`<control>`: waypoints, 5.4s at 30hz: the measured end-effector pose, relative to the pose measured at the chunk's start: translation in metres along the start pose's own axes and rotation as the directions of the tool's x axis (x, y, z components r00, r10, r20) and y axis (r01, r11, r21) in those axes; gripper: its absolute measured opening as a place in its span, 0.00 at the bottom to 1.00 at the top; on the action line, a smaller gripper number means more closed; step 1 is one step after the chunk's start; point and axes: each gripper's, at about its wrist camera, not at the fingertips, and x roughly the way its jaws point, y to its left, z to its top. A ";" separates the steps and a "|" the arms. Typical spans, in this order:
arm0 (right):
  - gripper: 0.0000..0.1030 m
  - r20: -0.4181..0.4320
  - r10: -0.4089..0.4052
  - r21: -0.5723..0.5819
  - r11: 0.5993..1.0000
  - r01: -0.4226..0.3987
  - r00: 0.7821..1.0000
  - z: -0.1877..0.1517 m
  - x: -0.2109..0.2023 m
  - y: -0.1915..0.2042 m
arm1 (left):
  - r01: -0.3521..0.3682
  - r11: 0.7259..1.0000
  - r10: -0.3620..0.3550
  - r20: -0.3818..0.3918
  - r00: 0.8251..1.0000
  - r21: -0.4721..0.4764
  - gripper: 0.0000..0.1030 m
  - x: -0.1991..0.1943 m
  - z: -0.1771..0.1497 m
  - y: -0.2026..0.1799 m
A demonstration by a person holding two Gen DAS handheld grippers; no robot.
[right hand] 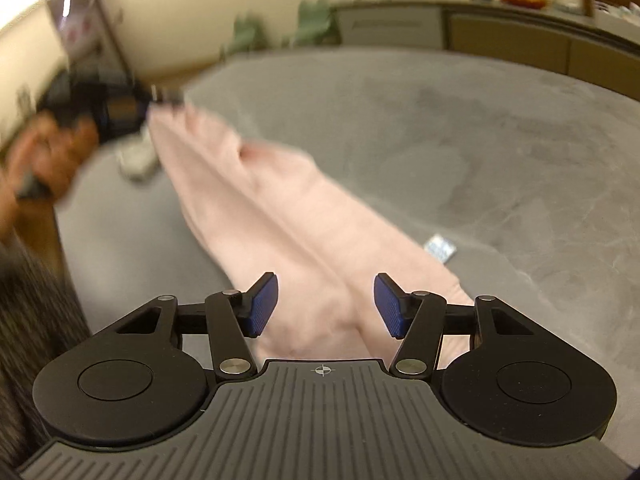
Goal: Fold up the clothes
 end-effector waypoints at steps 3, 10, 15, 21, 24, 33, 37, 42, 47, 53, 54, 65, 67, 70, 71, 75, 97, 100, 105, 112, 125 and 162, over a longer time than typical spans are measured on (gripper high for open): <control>0.29 -0.063 -0.026 -0.068 0.997 0.022 0.998 -0.003 0.013 0.007 | -0.003 1.000 0.003 0.005 1.000 -0.002 0.08 0.000 0.001 0.001; 0.02 0.074 -0.124 -0.183 0.974 0.135 0.990 0.009 -0.019 0.024 | 0.088 0.996 -0.089 0.014 0.996 0.012 0.08 0.005 0.006 -0.017; 0.02 0.386 -0.357 -0.363 0.789 0.496 0.850 0.016 -0.077 0.054 | 0.037 0.999 -0.035 -0.058 0.998 0.033 0.08 0.019 -0.005 -0.002; 0.02 0.239 -0.384 -0.635 0.633 0.442 0.892 -0.062 -0.013 0.084 | -0.039 0.998 0.046 -0.133 0.990 0.055 0.08 0.031 -0.017 0.015; 0.03 0.177 -0.383 -0.717 0.581 0.385 0.907 -0.084 0.004 0.105 | -0.063 0.995 0.074 -0.150 0.986 0.071 0.08 0.030 -0.018 0.017; 0.03 0.131 -0.395 -0.568 0.722 0.395 0.909 -0.068 -0.013 0.087 | -0.133 0.984 0.155 -0.196 0.968 0.121 0.09 0.026 -0.021 0.021; 0.03 0.091 -0.383 -0.544 0.754 0.368 0.919 -0.073 -0.019 0.082 | -0.119 0.985 0.141 -0.189 0.972 0.125 0.14 0.016 -0.020 0.024; 0.03 0.094 -0.392 -0.527 0.760 0.380 0.915 -0.065 -0.019 0.076 | -0.025 0.996 0.035 -0.121 0.992 0.089 0.29 -0.007 -0.012 0.024; 0.04 0.094 -0.408 -0.539 0.746 0.391 0.908 -0.066 -0.016 0.080 | -0.058 0.995 0.066 -0.101 0.993 0.082 0.31 -0.008 -0.010 0.024; 0.08 0.060 -0.424 -0.543 0.746 0.386 0.904 -0.071 -0.017 0.078 | -0.140 0.983 0.153 -0.114 0.982 0.117 0.21 -0.003 -0.014 0.021; 0.11 0.052 -0.410 -0.524 0.765 0.375 0.910 -0.071 -0.021 0.076 | -0.153 0.981 0.167 -0.116 0.979 0.122 0.23 -0.002 -0.014 0.021; 0.31 0.232 -0.169 -0.053 0.981 0.186 0.958 -0.021 -0.063 0.037 | -0.121 0.902 0.146 -0.030 0.989 0.415 0.26 -0.004 -0.034 -0.056; 0.30 0.173 -0.205 -0.065 0.974 0.219 0.963 -0.010 -0.037 0.037 | -0.179 0.886 0.228 -0.067 0.971 0.428 0.26 0.021 -0.041 -0.051; 0.22 0.041 -0.309 -0.113 0.943 0.312 0.950 -0.005 -0.001 0.035 | -0.243 0.869 0.309 -0.089 0.947 0.432 0.14 0.036 -0.045 -0.032; 0.20 0.016 -0.358 -0.124 0.926 0.357 0.934 -0.008 0.003 0.030 | -0.241 0.865 0.309 -0.089 0.947 0.440 0.04 0.029 -0.046 -0.020; 0.20 0.005 -0.460 -0.125 0.881 0.457 0.888 -0.015 0.003 0.015 | -0.200 0.860 0.269 -0.085 0.959 0.469 0.04 0.023 -0.052 -0.016; 0.44 0.117 -0.384 0.073 0.923 0.378 0.916 -0.018 -0.025 0.024 | -0.051 0.809 0.144 -0.112 0.983 0.586 0.20 0.019 -0.076 -0.085; 0.43 0.040 -0.428 0.046 0.904 0.426 0.903 -0.020 -0.009 0.020 | -0.064 0.786 0.177 -0.125 0.976 0.615 0.20 0.057 -0.088 -0.099; 0.60 0.006 -0.442 0.135 0.889 0.438 0.897 -0.032 -0.015 0.006 | -0.179 0.758 0.306 -0.099 0.947 0.628 0.17 0.093 -0.099 -0.096; 0.71 0.003 -0.429 0.358 0.844 0.399 0.904 -0.052 -0.046 -0.023 | -0.107 0.742 0.243 -0.116 0.963 0.662 0.23 0.080 -0.117 -0.123; 0.04 0.101 -0.304 0.462 0.858 0.226 0.947 -0.040 -0.046 -0.025 | 0.088 0.168 0.160 -0.116 0.980 0.982 0.46 0.083 -0.289 -0.176; 0.09 0.095 -0.461 0.378 0.836 0.396 0.882 -0.020 -0.028 -0.016 | -0.015 0.637 0.100 -0.064 0.993 0.771 0.54 0.062 -0.201 -0.167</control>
